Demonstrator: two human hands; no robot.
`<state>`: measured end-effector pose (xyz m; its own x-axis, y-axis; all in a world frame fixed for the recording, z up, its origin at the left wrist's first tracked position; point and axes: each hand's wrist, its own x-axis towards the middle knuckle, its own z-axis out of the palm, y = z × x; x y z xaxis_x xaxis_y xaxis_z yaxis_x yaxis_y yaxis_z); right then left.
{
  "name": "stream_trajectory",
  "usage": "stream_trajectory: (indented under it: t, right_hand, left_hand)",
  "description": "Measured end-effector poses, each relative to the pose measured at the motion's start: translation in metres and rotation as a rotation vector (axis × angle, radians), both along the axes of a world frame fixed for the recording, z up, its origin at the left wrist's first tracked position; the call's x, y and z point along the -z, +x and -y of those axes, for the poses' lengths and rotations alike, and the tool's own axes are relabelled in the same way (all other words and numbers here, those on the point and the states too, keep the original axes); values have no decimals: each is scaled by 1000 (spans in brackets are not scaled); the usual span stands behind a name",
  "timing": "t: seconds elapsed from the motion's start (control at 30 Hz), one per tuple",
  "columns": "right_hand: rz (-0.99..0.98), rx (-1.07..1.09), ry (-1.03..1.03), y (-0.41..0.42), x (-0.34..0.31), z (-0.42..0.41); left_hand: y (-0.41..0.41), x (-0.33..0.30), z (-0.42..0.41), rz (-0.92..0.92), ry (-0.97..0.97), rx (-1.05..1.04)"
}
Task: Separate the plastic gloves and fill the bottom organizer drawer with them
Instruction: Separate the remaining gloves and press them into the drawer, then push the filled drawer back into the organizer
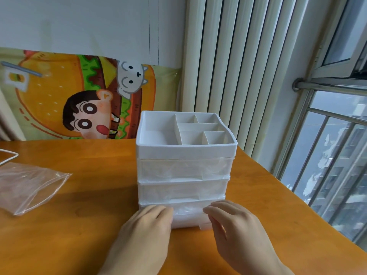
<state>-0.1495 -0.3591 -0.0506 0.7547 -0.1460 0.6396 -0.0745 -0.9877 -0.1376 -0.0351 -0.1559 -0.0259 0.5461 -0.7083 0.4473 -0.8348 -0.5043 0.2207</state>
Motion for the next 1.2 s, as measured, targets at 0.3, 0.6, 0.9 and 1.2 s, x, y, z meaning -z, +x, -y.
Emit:
stream_trajectory:
  t: [0.3,0.6,0.9,1.2]
  right_hand:
    - [-107,119,800,2,-2,19]
    - [-117,171,823,21,-7,14]
    - [-49,221,749,26,0,12]
    - [-7,319,709,29,0,12]
  left_hand:
    - [28,26,-25,-504,-339,-297]
    - [39,26,-8,-637,-479,-266]
    - [36,22,-4,-635,-486,-319]
    - [110,-21,-110,-62,-401,-528]
